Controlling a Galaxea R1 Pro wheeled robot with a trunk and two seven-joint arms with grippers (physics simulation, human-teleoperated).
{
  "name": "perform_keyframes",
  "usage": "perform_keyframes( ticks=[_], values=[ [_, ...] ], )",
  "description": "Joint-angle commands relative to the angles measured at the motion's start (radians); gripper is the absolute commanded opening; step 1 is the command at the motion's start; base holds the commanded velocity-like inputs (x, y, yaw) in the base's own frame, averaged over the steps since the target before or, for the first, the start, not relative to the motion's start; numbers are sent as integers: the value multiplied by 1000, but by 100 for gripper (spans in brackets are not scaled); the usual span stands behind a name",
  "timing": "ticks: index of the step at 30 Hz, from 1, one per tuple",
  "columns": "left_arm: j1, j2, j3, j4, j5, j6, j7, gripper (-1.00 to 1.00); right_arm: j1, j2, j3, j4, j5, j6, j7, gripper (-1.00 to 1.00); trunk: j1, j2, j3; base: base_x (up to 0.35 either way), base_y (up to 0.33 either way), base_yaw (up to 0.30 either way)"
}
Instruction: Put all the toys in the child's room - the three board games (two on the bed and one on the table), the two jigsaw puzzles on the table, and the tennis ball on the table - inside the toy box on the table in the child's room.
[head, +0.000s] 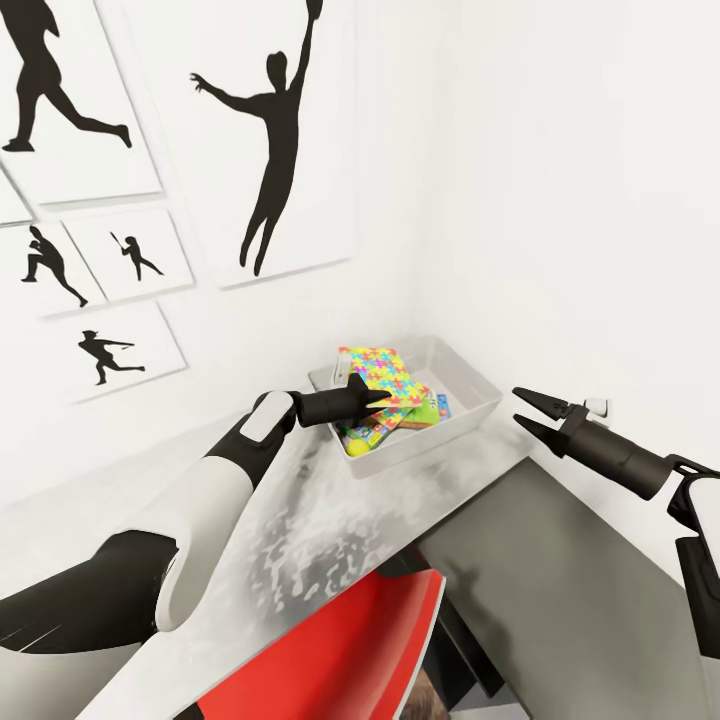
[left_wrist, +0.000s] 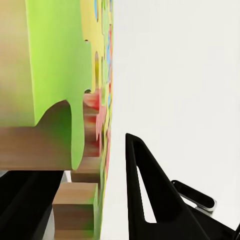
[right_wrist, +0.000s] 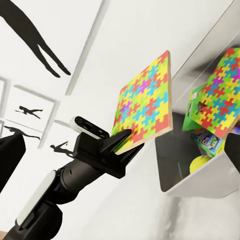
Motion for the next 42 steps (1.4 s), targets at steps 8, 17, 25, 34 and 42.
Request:
perform_keyframes(
  ticks=[8, 17, 25, 34, 42],
  values=[
    [-1, 0, -2, 1, -7, 1, -9, -100, 0, 2, -3, 0, 11, 4, 10, 100, 0, -2, -10, 0, 0, 0],
    [-1, 0, -2, 1, -7, 1, -10, 100, 1, 2, -4, 0, 11, 4, 10, 100, 0, -2, -25, 0, 0, 0],
    [-1, 0, -2, 1, -7, 2, -14, 100, 1, 2, -4, 0, 11, 4, 11, 100, 0, -2, -37, 0, 0, 0],
    [-1, 0, -2, 0, -7, 20, -41, 100, 1, 0, -4, 0, 11, 4, 11, 100, 0, -2, -52, 0, 0, 0],
    [-1, 0, -3, -13, -7, 112, -150, 100, 1, -1, -4, 0, 11, 4, 11, 100, 0, -2, -62, 0, 0, 0]
  ],
)
